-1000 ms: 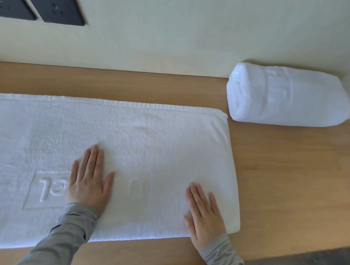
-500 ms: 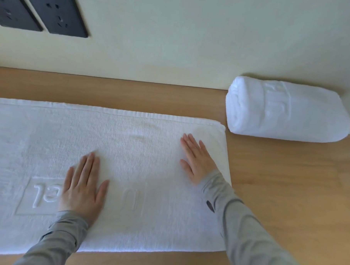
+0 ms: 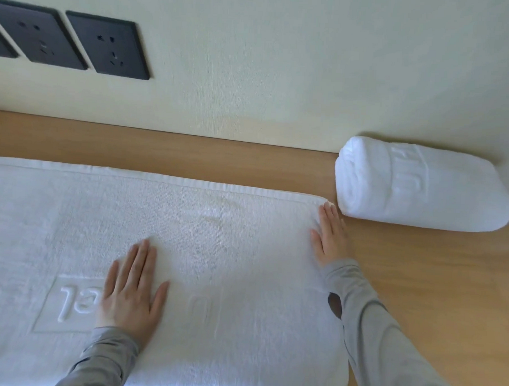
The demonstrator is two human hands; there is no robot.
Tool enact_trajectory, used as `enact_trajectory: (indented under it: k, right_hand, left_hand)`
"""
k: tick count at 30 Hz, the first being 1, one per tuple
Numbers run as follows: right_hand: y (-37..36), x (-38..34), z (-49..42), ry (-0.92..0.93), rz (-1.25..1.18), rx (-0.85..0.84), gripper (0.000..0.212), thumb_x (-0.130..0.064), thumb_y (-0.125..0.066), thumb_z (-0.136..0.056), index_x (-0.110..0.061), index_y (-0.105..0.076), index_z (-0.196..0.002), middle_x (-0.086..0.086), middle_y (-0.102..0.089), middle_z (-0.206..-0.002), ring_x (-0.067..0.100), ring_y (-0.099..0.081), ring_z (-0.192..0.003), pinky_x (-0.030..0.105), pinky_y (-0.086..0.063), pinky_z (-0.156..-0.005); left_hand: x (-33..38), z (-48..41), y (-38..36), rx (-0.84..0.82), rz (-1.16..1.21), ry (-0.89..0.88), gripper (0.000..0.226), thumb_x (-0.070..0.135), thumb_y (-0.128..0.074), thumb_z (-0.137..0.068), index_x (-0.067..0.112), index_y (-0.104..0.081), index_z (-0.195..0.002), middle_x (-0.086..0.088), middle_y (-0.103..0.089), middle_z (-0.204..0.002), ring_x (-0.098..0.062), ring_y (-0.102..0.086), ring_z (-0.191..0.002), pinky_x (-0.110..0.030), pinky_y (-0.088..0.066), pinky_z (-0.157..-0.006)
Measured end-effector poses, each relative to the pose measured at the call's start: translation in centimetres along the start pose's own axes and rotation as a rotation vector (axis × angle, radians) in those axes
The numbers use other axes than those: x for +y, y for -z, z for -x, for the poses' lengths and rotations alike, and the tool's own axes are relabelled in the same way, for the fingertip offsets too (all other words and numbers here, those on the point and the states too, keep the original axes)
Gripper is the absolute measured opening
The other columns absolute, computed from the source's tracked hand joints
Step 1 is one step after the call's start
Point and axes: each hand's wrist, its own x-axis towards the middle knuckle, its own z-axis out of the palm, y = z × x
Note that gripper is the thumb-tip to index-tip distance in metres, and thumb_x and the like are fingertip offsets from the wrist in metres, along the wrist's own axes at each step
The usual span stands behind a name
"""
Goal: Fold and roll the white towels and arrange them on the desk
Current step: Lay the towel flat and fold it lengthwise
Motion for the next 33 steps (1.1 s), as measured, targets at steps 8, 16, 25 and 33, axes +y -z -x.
enact_trajectory:
  k: [8, 16, 25, 33]
  right_hand:
    - [-0.2, -2.9, 6.7, 0.057, -0.036, -0.207, 0.051, -0.02, -0.03, -0.101, -0.008, -0.011, -0.147, 0.006, -0.004, -0.158, 0.018, 0.001, -0.146, 0.024, 0.004, -0.115]
    - [2.2, -2.2, 4.7, 0.106, 0.024, -0.233, 0.048, -0.019, -0.038, -0.098, -0.009, -0.029, -0.144, 0.007, -0.029, -0.15, 0.022, -0.032, -0.136, 0.033, -0.03, -0.109]
    - [5.6, 1.1, -4.4, 0.211, 0.059, -0.248, 0.052, -0.021, -0.043, -0.094, -0.013, -0.028, -0.143, 0.011, -0.04, -0.141, 0.031, -0.044, -0.124, 0.035, -0.036, -0.1]
    - [5.6, 0.4, -7.7, 0.235, 0.168, -0.424, 0.053, -0.024, -0.037, -0.098, -0.01, -0.019, -0.146, 0.016, -0.029, -0.146, 0.032, -0.039, -0.128, 0.037, -0.035, -0.103]
  left_hand:
    - [0.4, 0.3, 1.1, -0.083, -0.008, 0.017, 0.075, 0.055, -0.002, -0.094, 0.006, -0.026, -0.146, -0.007, -0.027, -0.154, -0.021, -0.023, -0.141, -0.043, -0.015, -0.116]
    - [4.0, 1.3, 2.5, 0.112, 0.327, 0.318, 0.059, 0.023, -0.053, -0.093, 0.005, -0.03, -0.145, -0.015, -0.029, -0.152, -0.035, -0.03, -0.137, -0.051, -0.026, -0.112]
    - [18.1, 7.8, 2.5, 0.475, 0.883, 1.502, 0.082, 0.019, -0.073, -0.079, 0.011, -0.024, -0.144, -0.021, -0.027, -0.143, -0.037, -0.03, -0.129, -0.051, -0.023, -0.107]
    - [27.7, 10.2, -1.2, 0.36, 1.518, 1.752, 0.036, 0.013, -0.078, -0.074, -0.005, -0.057, -0.098, -0.022, -0.064, -0.102, -0.036, -0.061, -0.09, -0.042, -0.048, -0.087]
